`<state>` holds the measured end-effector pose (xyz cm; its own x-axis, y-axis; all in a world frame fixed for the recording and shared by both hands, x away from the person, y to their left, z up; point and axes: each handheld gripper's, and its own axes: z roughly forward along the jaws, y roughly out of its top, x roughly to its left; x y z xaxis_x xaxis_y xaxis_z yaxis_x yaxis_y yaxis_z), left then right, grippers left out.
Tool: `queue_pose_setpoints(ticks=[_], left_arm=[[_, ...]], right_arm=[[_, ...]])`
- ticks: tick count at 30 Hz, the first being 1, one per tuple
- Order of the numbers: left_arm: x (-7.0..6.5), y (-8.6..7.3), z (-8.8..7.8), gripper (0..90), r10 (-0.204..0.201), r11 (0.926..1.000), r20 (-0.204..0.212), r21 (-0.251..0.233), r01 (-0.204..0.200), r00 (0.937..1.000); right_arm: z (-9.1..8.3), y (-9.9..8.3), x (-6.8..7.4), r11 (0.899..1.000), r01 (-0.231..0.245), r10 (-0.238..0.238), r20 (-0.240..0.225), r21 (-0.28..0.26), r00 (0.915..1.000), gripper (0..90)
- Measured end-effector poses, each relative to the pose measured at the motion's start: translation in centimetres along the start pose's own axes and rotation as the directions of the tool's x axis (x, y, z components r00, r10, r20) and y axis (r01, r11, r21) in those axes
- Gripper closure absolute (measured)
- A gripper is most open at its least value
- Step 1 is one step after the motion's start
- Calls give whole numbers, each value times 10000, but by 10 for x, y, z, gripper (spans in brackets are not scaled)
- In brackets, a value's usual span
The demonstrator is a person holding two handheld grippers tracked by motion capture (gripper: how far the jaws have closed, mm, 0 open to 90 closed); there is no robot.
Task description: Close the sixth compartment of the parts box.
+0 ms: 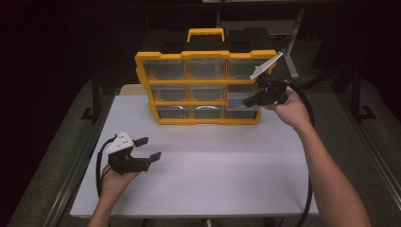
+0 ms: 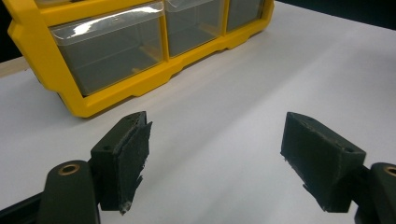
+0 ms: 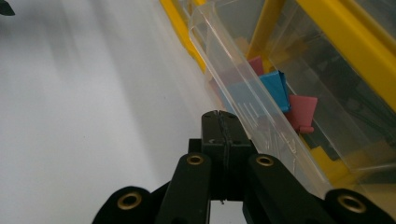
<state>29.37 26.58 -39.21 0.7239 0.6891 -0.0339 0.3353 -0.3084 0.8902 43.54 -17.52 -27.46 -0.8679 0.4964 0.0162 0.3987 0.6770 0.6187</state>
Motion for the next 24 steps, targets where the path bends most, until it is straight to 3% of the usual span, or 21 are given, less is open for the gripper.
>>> queue_pose_setpoints(ticks=[8,24], left_arm=[[0,0,0,235,-12,10000,-8,26,12,10000],[0,0,-1,235,26,10000,-30,-1,-26,10000]], right_arm=[[2,2,-6,9997,-226,226,17,-103,9997,888],[-1,9,-7,10000,-12,12,362,13,9993,887]])
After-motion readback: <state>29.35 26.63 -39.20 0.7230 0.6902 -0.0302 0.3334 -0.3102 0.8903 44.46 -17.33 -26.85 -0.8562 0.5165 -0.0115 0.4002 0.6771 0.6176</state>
